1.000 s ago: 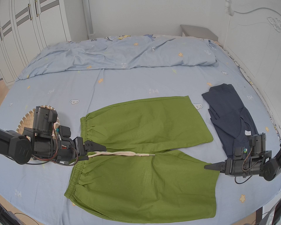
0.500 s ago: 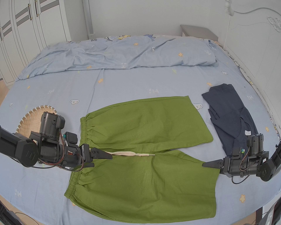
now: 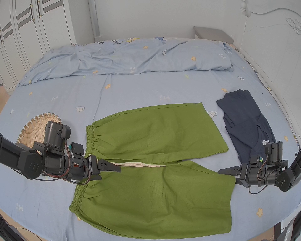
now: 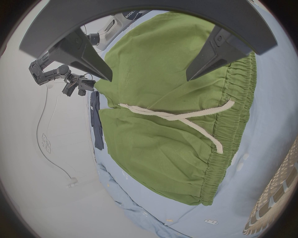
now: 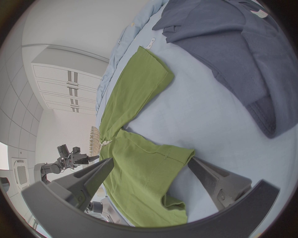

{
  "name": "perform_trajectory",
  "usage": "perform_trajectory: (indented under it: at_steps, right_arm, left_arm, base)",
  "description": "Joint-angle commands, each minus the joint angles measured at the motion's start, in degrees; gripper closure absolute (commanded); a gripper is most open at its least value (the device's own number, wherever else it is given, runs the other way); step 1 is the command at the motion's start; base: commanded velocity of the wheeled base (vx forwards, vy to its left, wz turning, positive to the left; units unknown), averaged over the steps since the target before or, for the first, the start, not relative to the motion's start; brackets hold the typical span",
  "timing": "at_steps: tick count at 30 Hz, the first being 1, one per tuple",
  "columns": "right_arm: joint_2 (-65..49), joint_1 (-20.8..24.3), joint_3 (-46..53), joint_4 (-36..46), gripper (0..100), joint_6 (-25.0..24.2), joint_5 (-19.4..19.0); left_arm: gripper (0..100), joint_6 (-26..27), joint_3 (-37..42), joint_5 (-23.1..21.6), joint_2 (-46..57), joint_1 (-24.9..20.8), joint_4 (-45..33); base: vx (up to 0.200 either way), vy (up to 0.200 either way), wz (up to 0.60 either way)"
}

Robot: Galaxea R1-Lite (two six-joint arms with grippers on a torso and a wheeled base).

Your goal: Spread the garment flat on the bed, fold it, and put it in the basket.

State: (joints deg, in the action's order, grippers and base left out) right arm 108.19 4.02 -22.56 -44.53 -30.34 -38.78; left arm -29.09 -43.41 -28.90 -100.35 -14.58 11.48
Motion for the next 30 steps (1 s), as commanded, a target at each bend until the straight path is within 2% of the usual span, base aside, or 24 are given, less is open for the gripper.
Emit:
perform_trajectory:
  at_steps: [1,8,9,25,30]
  right_arm:
    - [0.4,-0.2,-0.6,0.0,0,0.0,0.1]
    - [0.9,-0.2,-1.1,0.1,0,0.0,0.0]
    - [1.1,-0.2,-1.1,0.1,100,0.0,0.0]
    - [1.2,-1.6,-1.4,-0.6,100,0.7,0.1]
    - [1.1,-1.8,-0.5,-7.3,100,3.0,0.7]
  left_arm:
    - [0,0.0,0.0,0.0,-0.3,0.0,-0.1]
    - [0,0.0,0.0,0.0,-0.2,0.0,-0.1]
    - [0,0.0,0.0,0.1,-0.2,-0.1,0.0]
    - [0,0.0,0.0,0.0,-0.6,0.0,0.0]
    - [0,0.0,0.0,0.0,-0.7,0.0,0.0]
  base:
    - [0.0,0.0,0.0]
    - [0.0,0.0,0.0]
    - [0.0,0.0,0.0]
    - [0.0,0.0,0.0]
    - [0.0,0.0,0.0]
